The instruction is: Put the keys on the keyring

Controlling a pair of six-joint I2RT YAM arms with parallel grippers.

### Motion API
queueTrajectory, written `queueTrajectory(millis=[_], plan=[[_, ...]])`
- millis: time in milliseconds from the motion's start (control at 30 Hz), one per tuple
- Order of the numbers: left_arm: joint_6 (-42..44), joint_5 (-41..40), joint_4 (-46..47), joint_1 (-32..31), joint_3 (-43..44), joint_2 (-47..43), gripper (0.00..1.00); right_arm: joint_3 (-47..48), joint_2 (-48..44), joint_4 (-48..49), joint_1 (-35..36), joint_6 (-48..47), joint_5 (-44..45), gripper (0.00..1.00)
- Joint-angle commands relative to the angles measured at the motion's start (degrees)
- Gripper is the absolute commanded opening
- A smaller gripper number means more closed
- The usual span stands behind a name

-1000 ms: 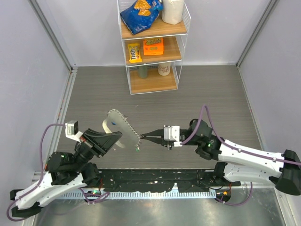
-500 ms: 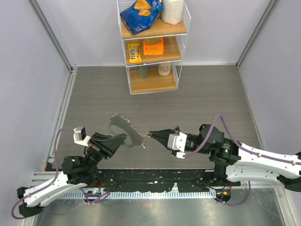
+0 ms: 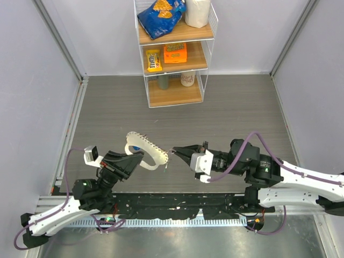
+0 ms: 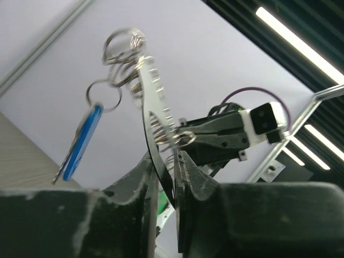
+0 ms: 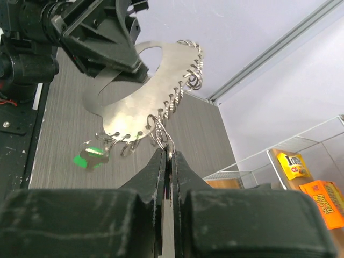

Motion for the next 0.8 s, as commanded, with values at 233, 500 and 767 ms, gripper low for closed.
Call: queueTrajectory(millis=[233,500,767], plan=[[-3.08,-6.97,-8.82,0.16,0.76,-8.40,0.56,11.71,3.22,-3.39,1.33,-1.49,-0.17,0.05],[-3.96,-9.43,-19.35,0.07,1.90,-10.77,0.65,18.48,5.77,-12.08,1.77,-0.09,0.44,0.05],[-3.44,-11.89,-33.15,0.16,4.45,-16.48,0.70,23.66,6.57,-16.22,2.83,3.34,3.08,0.05]])
